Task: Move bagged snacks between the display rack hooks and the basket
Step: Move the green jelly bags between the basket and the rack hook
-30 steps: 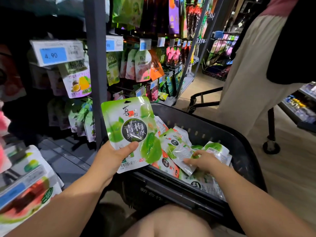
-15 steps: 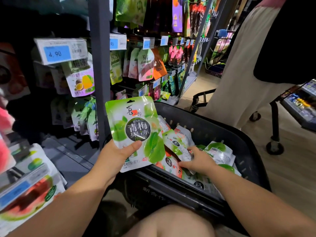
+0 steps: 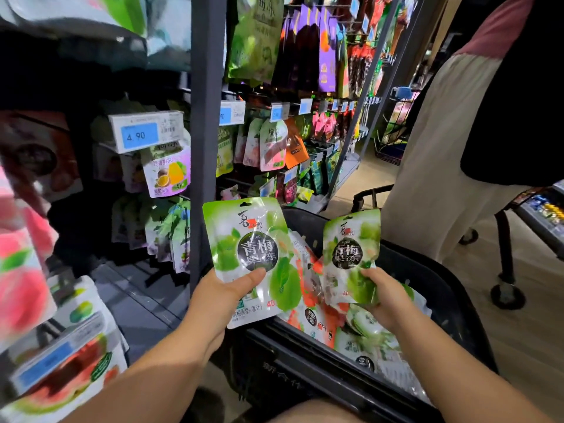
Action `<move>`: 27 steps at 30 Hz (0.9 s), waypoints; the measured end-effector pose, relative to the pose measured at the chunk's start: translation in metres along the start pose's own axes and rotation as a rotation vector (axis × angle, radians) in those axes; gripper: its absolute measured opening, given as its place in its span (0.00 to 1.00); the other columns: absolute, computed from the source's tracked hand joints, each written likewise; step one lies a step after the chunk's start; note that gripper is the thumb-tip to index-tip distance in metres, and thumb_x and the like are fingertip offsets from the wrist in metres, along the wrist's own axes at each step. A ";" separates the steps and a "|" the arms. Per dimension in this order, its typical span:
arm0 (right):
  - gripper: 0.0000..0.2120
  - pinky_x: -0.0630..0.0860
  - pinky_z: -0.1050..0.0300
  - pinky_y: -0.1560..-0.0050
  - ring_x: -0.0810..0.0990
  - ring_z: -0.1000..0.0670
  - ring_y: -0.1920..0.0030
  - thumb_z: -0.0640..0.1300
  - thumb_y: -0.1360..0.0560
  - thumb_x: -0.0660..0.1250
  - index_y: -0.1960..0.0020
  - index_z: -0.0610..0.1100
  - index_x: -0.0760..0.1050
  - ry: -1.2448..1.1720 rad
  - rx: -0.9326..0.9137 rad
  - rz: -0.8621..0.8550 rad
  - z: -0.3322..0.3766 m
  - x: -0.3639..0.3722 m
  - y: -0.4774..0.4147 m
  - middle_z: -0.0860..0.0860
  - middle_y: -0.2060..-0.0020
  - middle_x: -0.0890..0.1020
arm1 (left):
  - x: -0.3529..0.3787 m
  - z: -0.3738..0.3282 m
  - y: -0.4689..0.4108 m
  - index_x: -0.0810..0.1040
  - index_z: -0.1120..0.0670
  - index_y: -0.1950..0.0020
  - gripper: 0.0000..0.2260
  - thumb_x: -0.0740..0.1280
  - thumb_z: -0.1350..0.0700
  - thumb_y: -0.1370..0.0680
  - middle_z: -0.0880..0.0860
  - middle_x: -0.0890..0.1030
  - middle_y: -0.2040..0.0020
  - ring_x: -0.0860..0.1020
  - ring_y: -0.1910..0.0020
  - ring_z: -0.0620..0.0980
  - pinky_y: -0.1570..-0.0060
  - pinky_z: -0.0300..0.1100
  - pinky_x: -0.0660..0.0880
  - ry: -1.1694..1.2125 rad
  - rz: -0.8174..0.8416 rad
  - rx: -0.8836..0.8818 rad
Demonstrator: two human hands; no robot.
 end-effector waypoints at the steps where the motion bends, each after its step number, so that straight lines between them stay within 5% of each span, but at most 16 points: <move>1: 0.07 0.77 0.49 0.57 0.80 0.45 0.58 0.38 0.20 0.60 0.52 0.44 0.76 -0.070 -0.001 0.027 0.007 0.002 0.002 0.45 0.58 0.82 | 0.001 -0.004 0.000 0.83 0.53 0.44 0.15 0.76 0.60 0.30 0.50 0.86 0.49 0.83 0.47 0.51 0.37 0.52 0.74 -0.005 -0.012 0.004; 5: 0.09 0.79 0.52 0.60 0.84 0.46 0.64 0.35 0.27 0.67 0.47 0.39 0.77 -0.168 -0.036 0.252 0.034 0.029 0.024 0.45 0.63 0.85 | 0.002 -0.024 0.001 0.83 0.52 0.48 0.11 0.77 0.61 0.29 0.49 0.86 0.53 0.84 0.50 0.50 0.45 0.46 0.78 -0.063 -0.070 0.051; 8: 0.28 0.84 0.46 0.55 0.86 0.41 0.54 0.38 0.44 0.81 0.45 0.38 0.81 -0.196 -0.109 0.475 0.051 0.061 0.042 0.39 0.51 0.85 | -0.001 -0.038 0.001 0.83 0.50 0.51 0.10 0.77 0.60 0.30 0.47 0.87 0.55 0.84 0.51 0.51 0.47 0.47 0.79 -0.098 -0.121 0.093; 11: 0.18 0.84 0.44 0.55 0.86 0.39 0.54 0.34 0.40 0.74 0.50 0.37 0.84 -0.245 -0.145 0.603 0.063 0.088 0.058 0.37 0.51 0.85 | -0.005 -0.053 0.004 0.83 0.48 0.51 0.10 0.78 0.57 0.30 0.46 0.86 0.55 0.84 0.51 0.51 0.44 0.51 0.78 -0.133 -0.142 0.117; 15: 0.47 0.79 0.41 0.46 0.80 0.35 0.48 0.44 0.53 0.86 0.37 0.35 0.74 -0.163 -0.235 0.648 0.072 0.124 0.072 0.34 0.45 0.81 | -0.007 -0.080 0.011 0.83 0.44 0.56 0.08 0.78 0.55 0.30 0.47 0.86 0.56 0.84 0.52 0.50 0.45 0.53 0.79 -0.202 -0.142 0.185; 20: 0.47 0.75 0.33 0.39 0.79 0.31 0.41 0.44 0.48 0.86 0.33 0.38 0.70 -0.138 -0.305 0.662 0.086 0.157 0.090 0.35 0.41 0.81 | -0.019 -0.122 0.023 0.83 0.51 0.53 0.09 0.78 0.58 0.31 0.43 0.86 0.59 0.84 0.59 0.41 0.58 0.37 0.76 -0.213 -0.205 0.296; 23: 0.41 0.81 0.43 0.45 0.83 0.40 0.44 0.45 0.44 0.83 0.34 0.46 0.71 -0.063 -0.305 0.646 0.095 0.169 0.101 0.43 0.43 0.84 | -0.029 -0.140 0.031 0.83 0.50 0.52 0.10 0.78 0.58 0.31 0.44 0.86 0.57 0.84 0.56 0.44 0.54 0.42 0.79 -0.224 -0.233 0.309; 25: 0.44 0.76 0.37 0.39 0.82 0.40 0.42 0.48 0.46 0.85 0.33 0.49 0.71 -0.041 -0.296 0.692 0.099 0.178 0.108 0.44 0.41 0.83 | -0.034 -0.151 0.037 0.83 0.51 0.51 0.11 0.79 0.59 0.31 0.46 0.86 0.56 0.85 0.54 0.48 0.48 0.49 0.80 -0.220 -0.237 0.312; 27: 0.47 0.75 0.36 0.37 0.82 0.39 0.41 0.50 0.47 0.86 0.33 0.50 0.70 -0.052 -0.322 0.712 0.107 0.187 0.116 0.44 0.41 0.83 | -0.040 -0.162 0.043 0.83 0.50 0.51 0.12 0.79 0.57 0.32 0.44 0.86 0.58 0.84 0.58 0.44 0.53 0.44 0.80 -0.247 -0.253 0.336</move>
Point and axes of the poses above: each hand's wrist, its own y-axis away from the middle knuckle, its own x-axis out of the palm, z = x × y, the point moved 4 cm from there along -y, towards the middle knuckle
